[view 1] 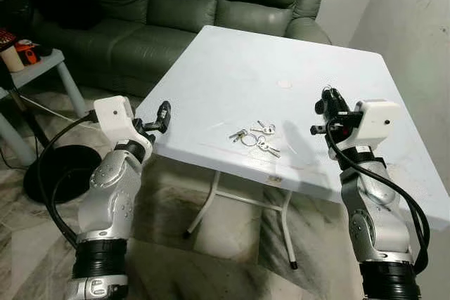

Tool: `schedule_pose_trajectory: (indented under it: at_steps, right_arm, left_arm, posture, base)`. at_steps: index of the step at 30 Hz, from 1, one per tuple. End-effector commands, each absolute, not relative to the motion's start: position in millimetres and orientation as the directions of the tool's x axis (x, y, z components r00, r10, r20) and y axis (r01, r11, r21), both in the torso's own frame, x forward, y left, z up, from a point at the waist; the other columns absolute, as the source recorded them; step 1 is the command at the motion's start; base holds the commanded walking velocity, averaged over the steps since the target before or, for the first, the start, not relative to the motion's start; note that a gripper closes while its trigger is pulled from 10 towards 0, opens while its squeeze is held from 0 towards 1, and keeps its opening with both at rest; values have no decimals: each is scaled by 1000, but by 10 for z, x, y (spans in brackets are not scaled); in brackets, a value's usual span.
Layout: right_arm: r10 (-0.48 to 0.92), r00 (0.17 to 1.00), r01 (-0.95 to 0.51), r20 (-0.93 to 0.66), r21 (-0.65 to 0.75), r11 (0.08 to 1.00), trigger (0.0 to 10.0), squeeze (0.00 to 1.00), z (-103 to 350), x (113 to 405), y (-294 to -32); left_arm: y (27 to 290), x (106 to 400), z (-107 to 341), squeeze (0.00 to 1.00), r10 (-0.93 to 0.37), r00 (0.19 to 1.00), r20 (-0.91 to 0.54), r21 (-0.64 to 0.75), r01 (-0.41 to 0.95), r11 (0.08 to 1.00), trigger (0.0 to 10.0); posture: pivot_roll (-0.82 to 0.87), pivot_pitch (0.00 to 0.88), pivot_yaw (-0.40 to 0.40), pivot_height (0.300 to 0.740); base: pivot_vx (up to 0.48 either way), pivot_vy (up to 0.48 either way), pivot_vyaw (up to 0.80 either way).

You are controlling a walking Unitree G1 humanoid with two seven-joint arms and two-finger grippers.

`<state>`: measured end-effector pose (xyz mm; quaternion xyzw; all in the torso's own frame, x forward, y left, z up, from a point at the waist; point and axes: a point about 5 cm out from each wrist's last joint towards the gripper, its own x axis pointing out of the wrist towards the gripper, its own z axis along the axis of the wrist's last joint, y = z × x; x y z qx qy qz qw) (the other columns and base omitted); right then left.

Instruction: Hang keys on a hook

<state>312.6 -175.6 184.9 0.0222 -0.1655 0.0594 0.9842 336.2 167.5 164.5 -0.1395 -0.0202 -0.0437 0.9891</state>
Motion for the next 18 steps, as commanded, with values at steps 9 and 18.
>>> schedule_pose_trajectory:
  at_steps: [9,18]
  right_arm:
    - [93,934,-101,344,7,995,10000,0,1944,3159,-1797]
    - [103,943,-104,317,-14,995,10000,0,1926,3175,-1784]
  left_arm:
    - [1636,3409,1682,0,-98,993,69,-258,113,959,10000]
    - [1667,3368,1651,0,-96,993,70,-221,110,969,10000]
  posture:
    - [-60,0,-58,724]
    - [-50,0,-62,724]
  base:
    - [0,0,0]
    - [0,0,0]
